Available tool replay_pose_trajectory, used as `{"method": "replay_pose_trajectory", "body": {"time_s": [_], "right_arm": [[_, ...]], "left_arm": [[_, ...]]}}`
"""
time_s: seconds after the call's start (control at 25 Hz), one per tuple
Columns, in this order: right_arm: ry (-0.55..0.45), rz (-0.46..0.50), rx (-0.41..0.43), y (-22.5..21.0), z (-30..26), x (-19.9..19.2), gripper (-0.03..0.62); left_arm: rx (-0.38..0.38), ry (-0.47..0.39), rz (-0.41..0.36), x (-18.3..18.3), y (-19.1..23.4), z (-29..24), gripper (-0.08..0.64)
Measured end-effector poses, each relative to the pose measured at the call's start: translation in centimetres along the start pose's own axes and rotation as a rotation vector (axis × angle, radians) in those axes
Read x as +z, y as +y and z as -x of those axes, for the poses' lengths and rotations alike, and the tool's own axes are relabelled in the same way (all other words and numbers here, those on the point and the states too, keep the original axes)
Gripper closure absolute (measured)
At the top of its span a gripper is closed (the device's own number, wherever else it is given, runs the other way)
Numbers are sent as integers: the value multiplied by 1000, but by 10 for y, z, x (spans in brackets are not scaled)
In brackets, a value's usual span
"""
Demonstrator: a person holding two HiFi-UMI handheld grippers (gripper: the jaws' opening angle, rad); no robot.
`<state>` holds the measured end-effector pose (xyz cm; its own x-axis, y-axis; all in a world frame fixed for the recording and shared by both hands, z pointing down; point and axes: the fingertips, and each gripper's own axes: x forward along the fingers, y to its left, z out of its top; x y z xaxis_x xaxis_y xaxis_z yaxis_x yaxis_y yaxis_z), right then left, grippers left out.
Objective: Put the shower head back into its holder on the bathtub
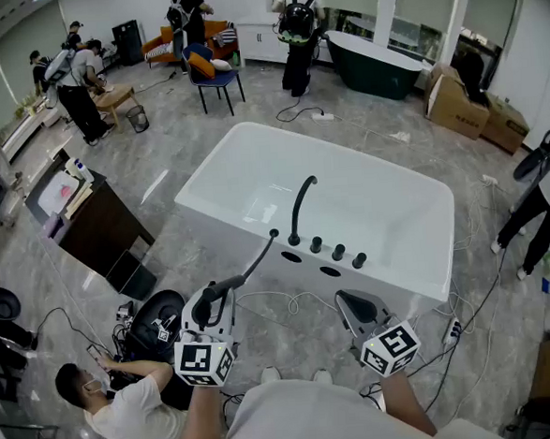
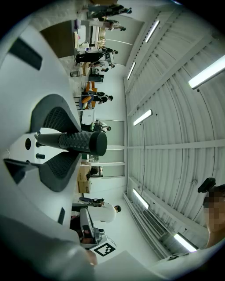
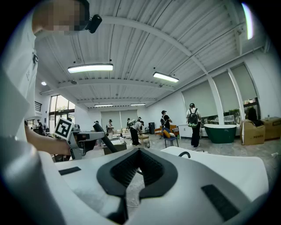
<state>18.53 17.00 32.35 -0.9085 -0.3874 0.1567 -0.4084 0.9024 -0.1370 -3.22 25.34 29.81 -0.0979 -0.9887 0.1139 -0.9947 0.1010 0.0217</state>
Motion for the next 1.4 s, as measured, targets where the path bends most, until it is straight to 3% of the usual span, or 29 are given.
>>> {"method": "replay_pose_trajectory", "body": {"time_s": [0.68, 1.4], "right_arm": [[7, -3, -13, 18, -18, -2, 577], [34, -31, -58, 54, -42, -13, 577]], "left_arm": [[-28, -2, 26, -3, 26, 3, 419], [-143, -11, 31, -7, 48, 2, 419]]}}
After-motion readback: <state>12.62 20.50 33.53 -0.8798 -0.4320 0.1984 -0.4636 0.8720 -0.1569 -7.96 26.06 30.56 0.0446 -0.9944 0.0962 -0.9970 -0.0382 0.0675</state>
